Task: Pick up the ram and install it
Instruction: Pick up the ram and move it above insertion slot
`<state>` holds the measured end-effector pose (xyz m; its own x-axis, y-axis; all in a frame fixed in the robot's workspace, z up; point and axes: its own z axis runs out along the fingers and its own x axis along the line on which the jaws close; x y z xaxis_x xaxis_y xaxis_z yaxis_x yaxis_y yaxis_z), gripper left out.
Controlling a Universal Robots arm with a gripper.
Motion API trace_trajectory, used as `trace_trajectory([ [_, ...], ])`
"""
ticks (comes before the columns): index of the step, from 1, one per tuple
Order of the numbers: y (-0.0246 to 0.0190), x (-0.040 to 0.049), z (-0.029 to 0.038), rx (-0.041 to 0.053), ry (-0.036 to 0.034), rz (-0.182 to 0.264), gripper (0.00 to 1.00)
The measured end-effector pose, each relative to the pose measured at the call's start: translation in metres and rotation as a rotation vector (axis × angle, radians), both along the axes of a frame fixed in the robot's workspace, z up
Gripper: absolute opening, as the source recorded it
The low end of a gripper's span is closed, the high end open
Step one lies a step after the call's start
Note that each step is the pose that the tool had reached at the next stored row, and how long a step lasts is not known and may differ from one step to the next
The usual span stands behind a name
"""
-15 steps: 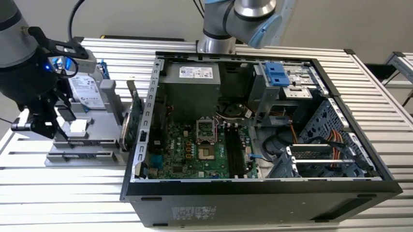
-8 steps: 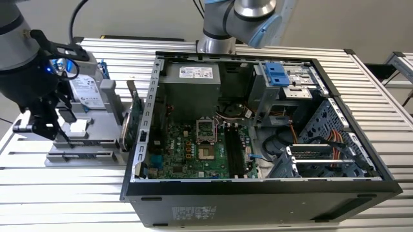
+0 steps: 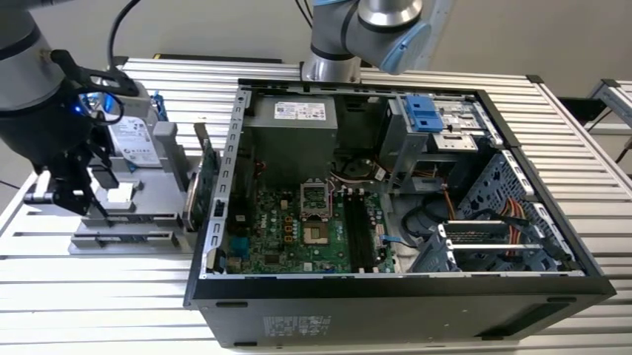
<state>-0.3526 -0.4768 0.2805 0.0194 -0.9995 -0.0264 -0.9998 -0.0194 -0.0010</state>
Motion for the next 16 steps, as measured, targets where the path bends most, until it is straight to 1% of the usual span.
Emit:
trace_trajectory([
  [16,0.0002,0.0000,-0.0095,-0.0010,-0.0001,0.000,0.00],
])
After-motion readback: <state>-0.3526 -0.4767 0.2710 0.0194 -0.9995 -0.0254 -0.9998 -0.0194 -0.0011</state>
